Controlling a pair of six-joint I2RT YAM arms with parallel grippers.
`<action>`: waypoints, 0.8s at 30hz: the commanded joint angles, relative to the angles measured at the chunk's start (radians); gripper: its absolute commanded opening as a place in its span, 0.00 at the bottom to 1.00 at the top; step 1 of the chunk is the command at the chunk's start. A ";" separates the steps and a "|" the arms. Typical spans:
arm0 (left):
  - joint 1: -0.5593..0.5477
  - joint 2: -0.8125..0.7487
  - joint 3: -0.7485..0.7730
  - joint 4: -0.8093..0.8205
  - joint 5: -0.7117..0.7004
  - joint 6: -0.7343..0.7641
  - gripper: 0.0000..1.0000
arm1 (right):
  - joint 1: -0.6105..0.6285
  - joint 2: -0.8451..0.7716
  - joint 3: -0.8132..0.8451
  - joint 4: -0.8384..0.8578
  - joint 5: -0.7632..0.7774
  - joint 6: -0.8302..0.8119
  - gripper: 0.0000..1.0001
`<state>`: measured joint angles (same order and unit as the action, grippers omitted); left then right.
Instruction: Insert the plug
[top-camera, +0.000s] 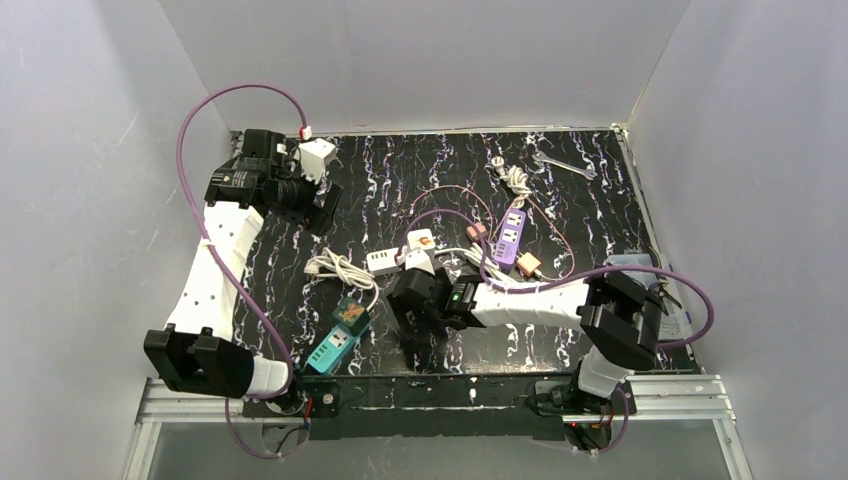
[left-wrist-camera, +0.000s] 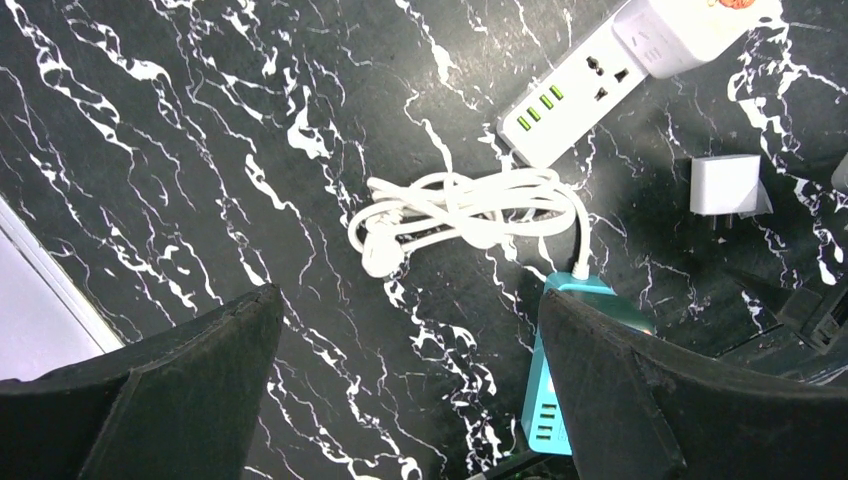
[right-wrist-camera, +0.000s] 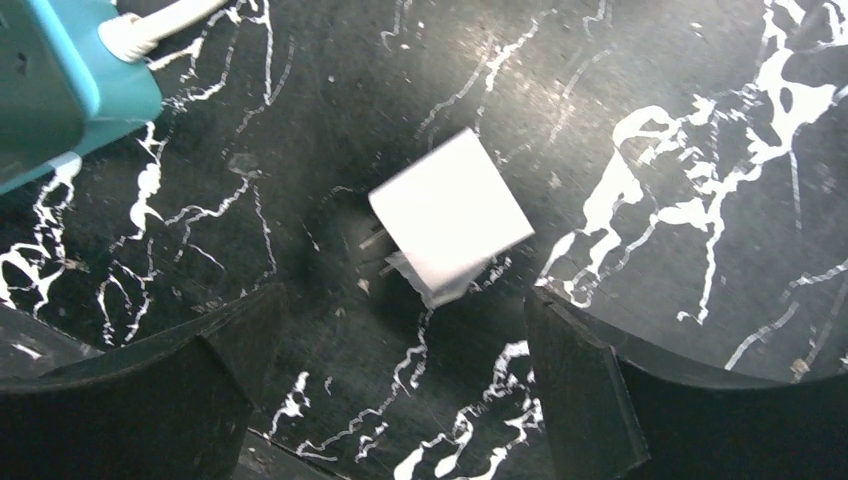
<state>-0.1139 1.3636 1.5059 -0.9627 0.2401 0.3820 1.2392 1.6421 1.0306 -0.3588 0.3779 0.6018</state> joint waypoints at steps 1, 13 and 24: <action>0.002 -0.032 -0.025 -0.040 -0.025 0.000 0.98 | 0.000 0.048 0.050 0.086 -0.037 -0.007 0.96; 0.003 -0.012 -0.008 -0.040 -0.016 0.011 0.98 | -0.015 0.136 0.126 0.014 0.002 0.003 0.94; 0.003 -0.010 0.002 -0.038 -0.015 0.019 0.98 | -0.048 0.209 0.207 -0.010 0.015 0.008 0.90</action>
<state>-0.1139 1.3605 1.4857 -0.9771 0.2180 0.3908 1.1934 1.8233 1.1728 -0.3588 0.3767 0.6029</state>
